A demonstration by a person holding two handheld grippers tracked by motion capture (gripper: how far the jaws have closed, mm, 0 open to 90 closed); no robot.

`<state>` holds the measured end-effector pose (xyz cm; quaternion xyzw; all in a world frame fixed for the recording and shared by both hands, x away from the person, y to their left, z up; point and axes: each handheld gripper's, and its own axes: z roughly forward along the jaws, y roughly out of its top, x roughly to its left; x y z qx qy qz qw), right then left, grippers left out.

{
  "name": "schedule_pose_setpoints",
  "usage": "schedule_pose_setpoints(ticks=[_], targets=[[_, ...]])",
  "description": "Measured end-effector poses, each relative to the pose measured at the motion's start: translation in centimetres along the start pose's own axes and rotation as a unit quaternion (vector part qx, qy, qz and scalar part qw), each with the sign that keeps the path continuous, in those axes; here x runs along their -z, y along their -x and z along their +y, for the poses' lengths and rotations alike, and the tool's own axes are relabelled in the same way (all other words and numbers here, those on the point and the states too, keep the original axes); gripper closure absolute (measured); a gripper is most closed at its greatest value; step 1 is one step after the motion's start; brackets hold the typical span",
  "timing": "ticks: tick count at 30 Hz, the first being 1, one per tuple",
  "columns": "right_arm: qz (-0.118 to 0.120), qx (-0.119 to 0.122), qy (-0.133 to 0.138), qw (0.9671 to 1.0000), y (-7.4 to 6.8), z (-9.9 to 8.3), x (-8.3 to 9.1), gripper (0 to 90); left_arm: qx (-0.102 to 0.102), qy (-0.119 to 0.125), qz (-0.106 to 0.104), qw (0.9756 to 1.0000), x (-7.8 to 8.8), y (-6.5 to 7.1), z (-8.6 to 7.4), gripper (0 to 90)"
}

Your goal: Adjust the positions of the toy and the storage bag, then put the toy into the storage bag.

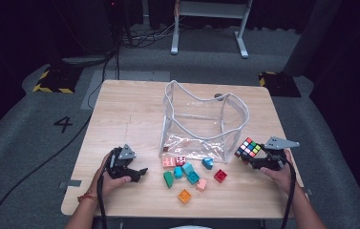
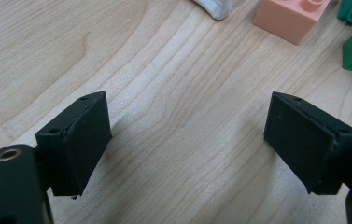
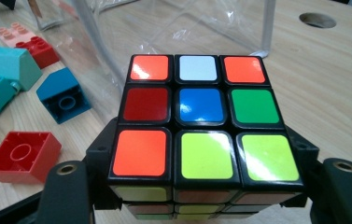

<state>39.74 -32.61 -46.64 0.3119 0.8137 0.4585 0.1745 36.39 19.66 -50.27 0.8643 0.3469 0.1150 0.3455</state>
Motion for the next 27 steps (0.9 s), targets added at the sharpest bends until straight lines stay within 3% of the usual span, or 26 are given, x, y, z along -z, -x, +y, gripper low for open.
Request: schedule_pose_setpoints(ticks=[7, 10, 17, 23, 27], targets=[[-0.011, -0.006, 0.027, 0.9996, 0.8, 2.1, 1.5, 34.0, -0.002, 0.0, 0.004, 1.0, 0.0, 0.0, 0.0, 14.9], [-0.023, -0.002, 0.028, 0.9993, 1.1, 3.2, 1.8, 34.0, 0.0, 0.0, 0.0, 1.0, 0.0, 0.0, 0.0, 14.9], [-0.027, -0.005, 0.04, 0.9988, 1.7, 4.9, 2.2, 34.0, -0.003, 0.0, 0.004, 1.0, 0.0, 0.0, 0.0, 14.9], [-0.036, 0.013, 0.039, 0.9985, 2.2, 7.0, 2.8, 34.0, -0.002, 0.0, 0.004, 1.0, 0.0, 0.0, 0.0, 14.9], [-0.046, 0.019, 0.058, 0.9971, 2.5, 8.8, 3.7, 34.0, -0.003, 0.0, 0.004, 1.0, 0.0, 0.0, 0.0, 14.9]])
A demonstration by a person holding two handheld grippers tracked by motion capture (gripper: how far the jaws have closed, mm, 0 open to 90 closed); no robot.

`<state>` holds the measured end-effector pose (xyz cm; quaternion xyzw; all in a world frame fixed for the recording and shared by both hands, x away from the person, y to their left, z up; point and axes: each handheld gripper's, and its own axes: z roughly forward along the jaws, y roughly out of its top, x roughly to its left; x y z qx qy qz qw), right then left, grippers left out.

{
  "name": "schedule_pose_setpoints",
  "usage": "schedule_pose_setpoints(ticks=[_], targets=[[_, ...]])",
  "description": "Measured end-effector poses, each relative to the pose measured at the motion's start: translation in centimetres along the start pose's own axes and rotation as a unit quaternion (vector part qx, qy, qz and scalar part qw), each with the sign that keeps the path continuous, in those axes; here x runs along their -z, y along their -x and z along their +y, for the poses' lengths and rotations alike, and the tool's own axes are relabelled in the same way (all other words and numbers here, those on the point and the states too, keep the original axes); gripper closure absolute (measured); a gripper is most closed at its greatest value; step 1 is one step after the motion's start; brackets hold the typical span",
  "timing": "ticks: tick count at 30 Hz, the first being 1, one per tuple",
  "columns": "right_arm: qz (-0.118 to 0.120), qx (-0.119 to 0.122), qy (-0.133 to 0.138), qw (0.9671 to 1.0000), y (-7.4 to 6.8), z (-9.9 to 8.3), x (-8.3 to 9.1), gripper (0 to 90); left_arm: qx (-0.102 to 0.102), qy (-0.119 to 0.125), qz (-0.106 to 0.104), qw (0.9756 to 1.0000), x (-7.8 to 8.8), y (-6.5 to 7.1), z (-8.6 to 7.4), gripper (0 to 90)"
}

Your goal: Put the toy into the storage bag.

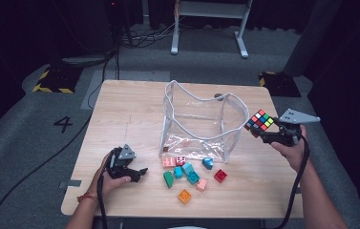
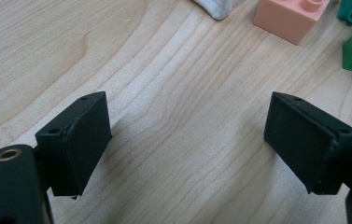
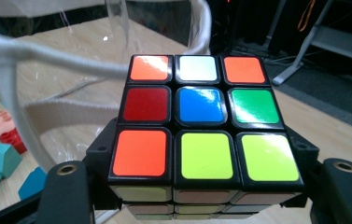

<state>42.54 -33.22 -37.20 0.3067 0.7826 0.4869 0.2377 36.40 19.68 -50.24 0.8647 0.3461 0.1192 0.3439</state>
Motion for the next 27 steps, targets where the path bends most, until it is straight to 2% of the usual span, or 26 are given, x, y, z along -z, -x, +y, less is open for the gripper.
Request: schedule_pose_setpoints(ticks=[8, 12, 15, 17, 23, 27], targets=[[-0.016, 0.005, 0.007, 0.9998, 1.0, 2.3, 0.7, 34.0, 0.0, -0.001, 0.0, 1.0, 0.0, 0.0, 0.0, 14.9], [-0.02, 0.017, 0.017, 0.9995, 1.2, 4.2, 1.1, 34.0, 0.0, -0.001, 0.0, 1.0, 0.0, 0.0, 0.0, 14.9], [-0.022, 0.022, 0.019, 0.9993, 1.2, 4.9, 1.2, 34.0, 0.0, -0.001, 0.0, 1.0, 0.0, 0.0, 0.0, 14.9], [-0.017, 0.025, 0.027, 0.9992, 1.1, 6.0, 1.3, 34.0, 0.001, 0.0, 0.0, 1.0, 0.0, 0.0, 0.0, 14.9], [0.003, 0.032, 0.03, 0.999, 0.5, 7.3, 1.0, 34.0, 0.0, 0.0, 0.0, 1.0, 0.0, 0.0, 0.0, 14.9], [0.027, 0.04, 0.026, 0.9985, -0.1, 8.1, -0.3, 34.0, 0.0, -0.001, 0.0, 1.0, 0.0, 0.0, 0.0, 14.9]])
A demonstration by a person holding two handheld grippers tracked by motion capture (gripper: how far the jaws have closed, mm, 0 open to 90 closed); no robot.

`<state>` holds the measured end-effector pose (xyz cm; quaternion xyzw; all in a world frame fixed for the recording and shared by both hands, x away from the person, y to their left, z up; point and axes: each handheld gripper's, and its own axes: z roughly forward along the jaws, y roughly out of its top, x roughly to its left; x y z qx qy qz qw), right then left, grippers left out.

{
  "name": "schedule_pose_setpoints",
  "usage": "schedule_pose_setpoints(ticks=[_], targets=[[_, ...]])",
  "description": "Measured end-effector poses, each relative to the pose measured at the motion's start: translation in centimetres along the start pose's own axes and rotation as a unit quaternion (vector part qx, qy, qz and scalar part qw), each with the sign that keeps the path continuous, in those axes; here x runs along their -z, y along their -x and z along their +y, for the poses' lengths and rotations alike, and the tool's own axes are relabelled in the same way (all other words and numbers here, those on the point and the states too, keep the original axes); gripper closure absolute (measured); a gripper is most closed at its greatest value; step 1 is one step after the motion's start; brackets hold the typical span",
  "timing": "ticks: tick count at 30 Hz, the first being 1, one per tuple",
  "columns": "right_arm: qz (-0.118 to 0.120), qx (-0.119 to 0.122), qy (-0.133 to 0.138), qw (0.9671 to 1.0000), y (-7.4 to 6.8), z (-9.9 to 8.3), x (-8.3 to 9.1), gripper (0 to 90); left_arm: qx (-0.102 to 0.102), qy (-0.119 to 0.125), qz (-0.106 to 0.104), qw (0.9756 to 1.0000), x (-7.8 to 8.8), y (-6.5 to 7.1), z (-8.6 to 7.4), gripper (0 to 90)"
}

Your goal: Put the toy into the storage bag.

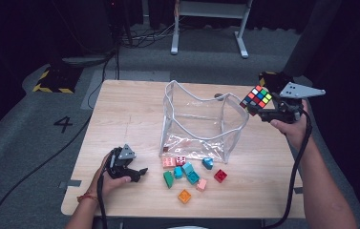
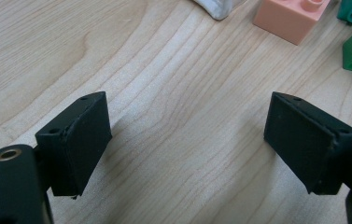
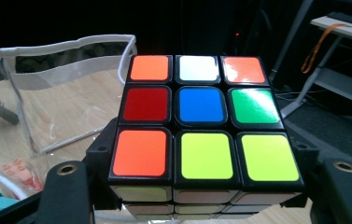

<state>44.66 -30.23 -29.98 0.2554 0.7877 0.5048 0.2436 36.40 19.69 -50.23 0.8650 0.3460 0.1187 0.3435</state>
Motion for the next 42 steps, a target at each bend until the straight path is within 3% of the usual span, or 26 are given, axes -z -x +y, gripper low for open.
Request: schedule_pose_setpoints(ticks=[5, 13, 16, 17, 20, 30, 35, 36, 37, 38, 39, 40, 41, 42], targets=[[0.015, 0.01, -0.008, 0.9998, -0.4, 0.4, -1.2, 34.0, 0.0, 0.0, 0.0, 1.0, 0.0, 0.0, 0.0, 14.9], [0.064, 0.03, -0.018, 0.9973, -1.1, 1.5, -3.1, 34.0, 0.0, 0.0, 0.0, 1.0, 0.0, 0.0, 0.0, 14.8], [0.081, 0.044, -0.027, 0.9954, -1.3, 1.8, -3.7, 34.0, 0.0, 0.0, 0.0, 1.0, 0.0, 0.0, 0.0, 14.8], [0.095, 0.055, -0.033, 0.9934, -1.4, 2.0, -4.3, 34.0, 0.0, 0.0, 0.0, 1.0, 0.0, 0.0, 0.0, 14.8], [0.101, 0.061, -0.041, 0.9922, -1.6, 2.1, -4.8, 34.0, -0.001, 0.001, 0.003, 1.0, 0.0, 0.0, 0.0, 14.8], [0.136, 0.085, -0.093, 0.9826, -2.4, 2.5, -7.6, 34.0, -0.002, 0.001, 0.004, 1.0, 0.0, 0.0, 0.0, 14.7], [0.147, 0.099, -0.133, 0.9752, -2.9, 2.9, -9.0, 33.9, -0.002, 0.001, 0.004, 1.0, 0.0, 0.0, 0.0, 14.7], [0.149, 0.105, -0.147, 0.9721, -3.0, 2.9, -9.3, 34.0, -0.002, 0.001, 0.005, 1.0, 0.0, 0.0, 0.0, 14.7], [0.154, 0.118, -0.174, 0.9655, -3.1, 2.8, -10.0, 34.0, -0.002, 0.001, 0.005, 1.0, 0.0, 0.0, 0.0, 14.7], [0.154, 0.118, -0.174, 0.9655, -3.1, 2.8, -10.0, 34.0, -0.002, 0.0, 0.005, 1.0, 0.0, 0.0, 0.0, 14.7], [0.158, 0.12, -0.188, 0.9619, -3.2, 2.8, -10.4, 34.0, -0.002, 0.0, 0.005, 1.0, 0.0, 0.0, 0.0, 14.7], [0.159, 0.119, -0.216, 0.956, -3.1, 2.7, -11.1, 33.9, -0.001, 0.001, 0.005, 1.0, 0.0, 0.0, 0.0, 14.7], [0.159, 0.119, -0.216, 0.956, -3.1, 2.7, -11.1, 33.9, -0.001, 0.0, 0.005, 1.0, 0.0, 0.0, 0.0, 14.7], [0.159, 0.119, -0.23, 0.9525, -3.1, 2.6, -11.4, 34.0, -0.001, 0.0, 0.005, 1.0, 0.0, 0.0, 0.0, 14.7]])
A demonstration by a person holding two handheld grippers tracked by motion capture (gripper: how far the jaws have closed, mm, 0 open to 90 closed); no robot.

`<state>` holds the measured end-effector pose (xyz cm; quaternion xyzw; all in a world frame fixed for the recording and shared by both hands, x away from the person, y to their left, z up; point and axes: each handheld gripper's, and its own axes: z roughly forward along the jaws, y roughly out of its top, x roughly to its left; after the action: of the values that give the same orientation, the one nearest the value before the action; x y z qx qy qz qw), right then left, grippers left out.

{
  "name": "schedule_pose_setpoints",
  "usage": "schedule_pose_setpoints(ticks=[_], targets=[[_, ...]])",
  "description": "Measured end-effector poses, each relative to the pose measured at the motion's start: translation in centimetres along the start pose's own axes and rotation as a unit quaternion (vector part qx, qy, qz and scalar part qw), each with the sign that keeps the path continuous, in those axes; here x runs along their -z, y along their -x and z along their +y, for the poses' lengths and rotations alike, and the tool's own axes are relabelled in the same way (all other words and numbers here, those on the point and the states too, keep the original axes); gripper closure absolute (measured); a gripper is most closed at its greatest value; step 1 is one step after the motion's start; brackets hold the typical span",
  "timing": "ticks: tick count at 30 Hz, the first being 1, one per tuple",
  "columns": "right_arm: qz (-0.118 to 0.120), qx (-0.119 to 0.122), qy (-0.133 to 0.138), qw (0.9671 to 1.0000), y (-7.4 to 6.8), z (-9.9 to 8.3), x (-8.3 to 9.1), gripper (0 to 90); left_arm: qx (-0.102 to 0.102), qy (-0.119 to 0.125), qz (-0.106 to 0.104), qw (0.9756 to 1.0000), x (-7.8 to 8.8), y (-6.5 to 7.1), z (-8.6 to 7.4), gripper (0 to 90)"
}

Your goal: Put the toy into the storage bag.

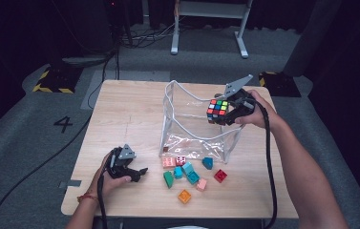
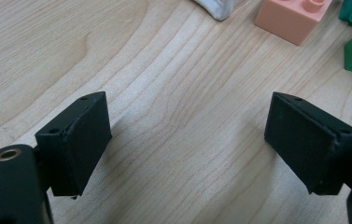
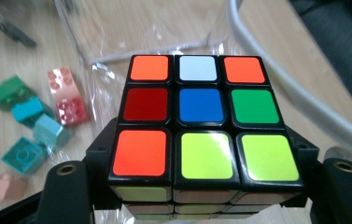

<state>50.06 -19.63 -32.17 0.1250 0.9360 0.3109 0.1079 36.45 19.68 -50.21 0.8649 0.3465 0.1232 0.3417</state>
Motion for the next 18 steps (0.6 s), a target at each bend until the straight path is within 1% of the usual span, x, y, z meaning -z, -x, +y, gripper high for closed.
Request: schedule_pose_setpoints(ticks=[3, 4, 5, 6, 7, 8, 9, 10, 11, 14, 15, 16, 17, 18], targets=[[0.001, 0.0, -0.044, 0.999, 0.4, 0.1, -0.8, 33.9, 0.0, 0.0, 0.0, 1.0, 0.0, 0.0, 0.0, 14.6], [0.004, 0.0, -0.054, 0.9985, 0.5, 0.1, -1.0, 33.9, 0.0, 0.0, 0.0, 1.0, 0.0, 0.0, 0.0, 14.7], [0.006, 0.007, -0.058, 0.9982, 0.7, 0.1, -1.4, 33.9, 0.0, 0.0, 0.0, 1.0, 0.0, 0.0, 0.0, 14.7], [0.005, 0.008, -0.067, 0.9977, 0.8, 0.2, -1.6, 33.9, 0.0, 0.0, 0.0, 1.0, 0.0, 0.0, 0.0, 14.7], [0.007, -0.012, -0.097, 0.9952, 0.8, 0.2, -1.8, 33.9, 0.0, -0.001, 0.0, 1.0, 0.0, 0.0, 0.0, 14.7], [0.007, -0.012, -0.097, 0.9952, 0.8, 0.2, -1.8, 33.9, 0.0, 0.0, 0.0, 1.0, 0.0, 0.0, 0.0, 14.7], [0.008, -0.002, -0.099, 0.995, 1.1, 0.2, -2.0, 33.9, 0.0, 0.0, 0.0, 1.0, 0.0, 0.0, 0.0, 14.7], [0.001, 0.009, -0.104, 0.9945, 1.3, 0.1, -2.1, 33.9, 0.0, 0.0, 0.0, 1.0, 0.0, 0.0, 0.0, 14.7], [-0.001, 0.004, -0.116, 0.9932, 1.3, 0.1, -2.2, 33.9, 0.0, 0.0, 0.0, 1.0, 0.0, 0.0, 0.0, 14.7], [-0.006, 0.003, -0.151, 0.9885, 1.6, -0.2, -2.5, 33.9, 0.0, 0.0, -0.001, 1.0, 0.0, 0.0, 0.0, 14.7], [-0.006, 0.001, -0.173, 0.9849, 1.4, -0.2, -2.6, 33.9, 0.0, 0.0, -0.001, 1.0, 0.0, 0.0, 0.0, 14.7], [0.003, -0.007, -0.188, 0.9822, 1.3, -0.3, -2.7, 33.9, 0.0, 0.001, -0.001, 1.0, 0.0, 0.0, 0.0, 14.7], [0.0, -0.028, -0.205, 0.9784, 1.0, -0.3, -2.7, 33.9, 0.0, 0.001, -0.001, 1.0, 0.0, 0.0, 0.0, 14.7], [0.0, -0.03, -0.211, 0.977, 1.0, -0.3, -2.7, 33.9, 0.0, 0.001, -0.001, 1.0, 0.0, 0.0, 0.0, 14.7]])
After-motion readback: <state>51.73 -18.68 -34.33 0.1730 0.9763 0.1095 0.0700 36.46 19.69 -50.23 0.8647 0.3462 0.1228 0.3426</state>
